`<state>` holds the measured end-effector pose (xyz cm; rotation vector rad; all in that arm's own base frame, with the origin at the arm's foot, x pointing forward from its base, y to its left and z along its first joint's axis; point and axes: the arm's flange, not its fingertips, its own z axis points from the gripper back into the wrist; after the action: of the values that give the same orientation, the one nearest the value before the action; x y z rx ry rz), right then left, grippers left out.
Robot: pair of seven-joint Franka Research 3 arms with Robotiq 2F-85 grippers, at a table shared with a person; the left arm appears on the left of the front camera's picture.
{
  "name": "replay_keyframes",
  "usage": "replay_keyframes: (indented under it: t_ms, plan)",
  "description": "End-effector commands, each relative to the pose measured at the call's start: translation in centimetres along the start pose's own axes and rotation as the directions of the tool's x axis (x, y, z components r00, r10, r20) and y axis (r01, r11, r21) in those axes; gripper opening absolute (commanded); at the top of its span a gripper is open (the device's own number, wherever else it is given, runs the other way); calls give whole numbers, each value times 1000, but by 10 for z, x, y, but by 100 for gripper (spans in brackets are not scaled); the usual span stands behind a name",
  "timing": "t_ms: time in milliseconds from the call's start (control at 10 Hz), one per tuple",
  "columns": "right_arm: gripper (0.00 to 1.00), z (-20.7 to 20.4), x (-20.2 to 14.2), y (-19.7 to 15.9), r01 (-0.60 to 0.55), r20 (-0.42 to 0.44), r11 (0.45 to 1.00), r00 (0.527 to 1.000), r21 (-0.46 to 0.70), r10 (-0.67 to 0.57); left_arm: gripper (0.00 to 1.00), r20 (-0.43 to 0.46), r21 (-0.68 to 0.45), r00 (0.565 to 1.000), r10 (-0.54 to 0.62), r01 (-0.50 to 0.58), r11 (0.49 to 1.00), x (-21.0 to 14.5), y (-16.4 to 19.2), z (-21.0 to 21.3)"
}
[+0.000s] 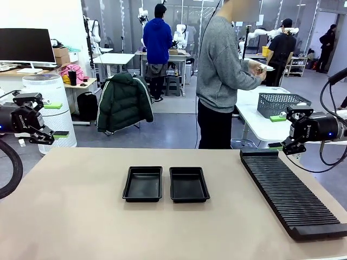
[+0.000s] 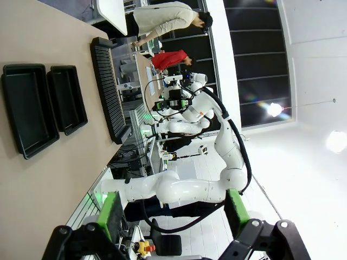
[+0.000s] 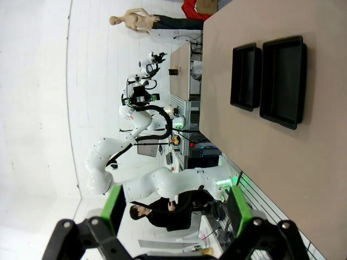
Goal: Inspect and transfer BCBs to ESD trays.
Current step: Pick up the Blank PCB from the PCB Rack and place it in the left ESD tray.
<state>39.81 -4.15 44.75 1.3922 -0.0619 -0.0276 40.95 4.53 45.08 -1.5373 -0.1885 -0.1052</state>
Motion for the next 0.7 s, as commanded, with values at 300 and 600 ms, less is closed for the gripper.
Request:
replay_keyframes:
  t_ms: [300, 600]
  plan:
    - [100, -1, -1, 1, -3, -1, 1000, 1000, 0, 3, 100, 1, -1, 1000, 0, 0, 1000, 0, 0, 0]
    - [100, -1, -1, 1, -3, -1, 1000, 1000, 0, 3, 100, 1, -1, 1000, 0, 0, 1000, 0, 0, 0]
